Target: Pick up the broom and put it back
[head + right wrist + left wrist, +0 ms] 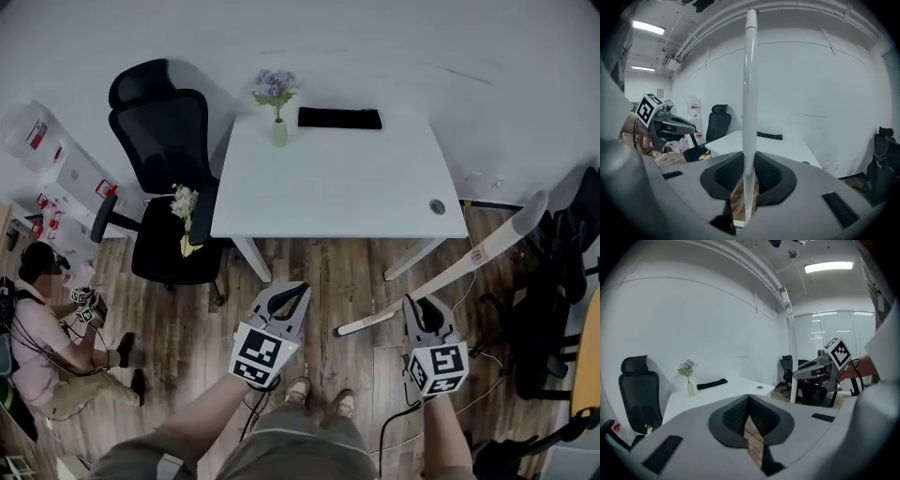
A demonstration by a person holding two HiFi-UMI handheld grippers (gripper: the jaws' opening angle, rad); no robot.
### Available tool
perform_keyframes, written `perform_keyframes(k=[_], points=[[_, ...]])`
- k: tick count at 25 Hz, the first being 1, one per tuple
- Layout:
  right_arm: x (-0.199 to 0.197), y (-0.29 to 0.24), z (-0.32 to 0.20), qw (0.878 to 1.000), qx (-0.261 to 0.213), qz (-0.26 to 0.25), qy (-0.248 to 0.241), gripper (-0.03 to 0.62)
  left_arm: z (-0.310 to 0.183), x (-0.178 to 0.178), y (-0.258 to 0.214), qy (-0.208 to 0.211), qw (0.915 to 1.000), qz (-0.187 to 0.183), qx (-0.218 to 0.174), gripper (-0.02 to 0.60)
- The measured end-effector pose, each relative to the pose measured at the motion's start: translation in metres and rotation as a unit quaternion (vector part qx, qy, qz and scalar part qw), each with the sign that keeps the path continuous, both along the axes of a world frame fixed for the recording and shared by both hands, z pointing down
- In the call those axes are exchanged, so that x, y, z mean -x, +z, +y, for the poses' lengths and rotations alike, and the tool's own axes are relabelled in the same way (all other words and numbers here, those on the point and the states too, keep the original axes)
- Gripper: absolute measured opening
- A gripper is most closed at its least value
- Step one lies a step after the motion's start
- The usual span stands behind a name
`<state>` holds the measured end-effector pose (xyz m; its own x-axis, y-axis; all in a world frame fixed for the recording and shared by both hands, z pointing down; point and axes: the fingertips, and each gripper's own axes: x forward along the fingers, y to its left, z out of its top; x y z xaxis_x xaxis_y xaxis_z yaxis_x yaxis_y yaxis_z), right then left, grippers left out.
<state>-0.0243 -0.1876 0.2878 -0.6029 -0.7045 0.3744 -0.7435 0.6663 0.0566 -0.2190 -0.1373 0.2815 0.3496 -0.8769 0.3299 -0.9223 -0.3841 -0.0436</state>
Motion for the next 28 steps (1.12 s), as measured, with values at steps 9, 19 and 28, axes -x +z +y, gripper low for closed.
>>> perform_keyframes(k=[9,19,28], points=[[0.037,0.113,-0.033,0.996,0.078,0.017,-0.050,0.094,-0.018,0.028,0.090,-0.080,0.9945,0.008,0.067,0.015],[0.058,0.249,-0.047,0.984,0.138,0.043,-0.107,0.095,-0.028,0.027,0.195,-0.136,0.9849,0.014,0.106,0.015],[0.053,0.360,-0.056,0.977,0.152,0.082,-0.121,0.097,-0.025,0.024,0.293,-0.130,0.9832,0.001,0.129,0.015]])
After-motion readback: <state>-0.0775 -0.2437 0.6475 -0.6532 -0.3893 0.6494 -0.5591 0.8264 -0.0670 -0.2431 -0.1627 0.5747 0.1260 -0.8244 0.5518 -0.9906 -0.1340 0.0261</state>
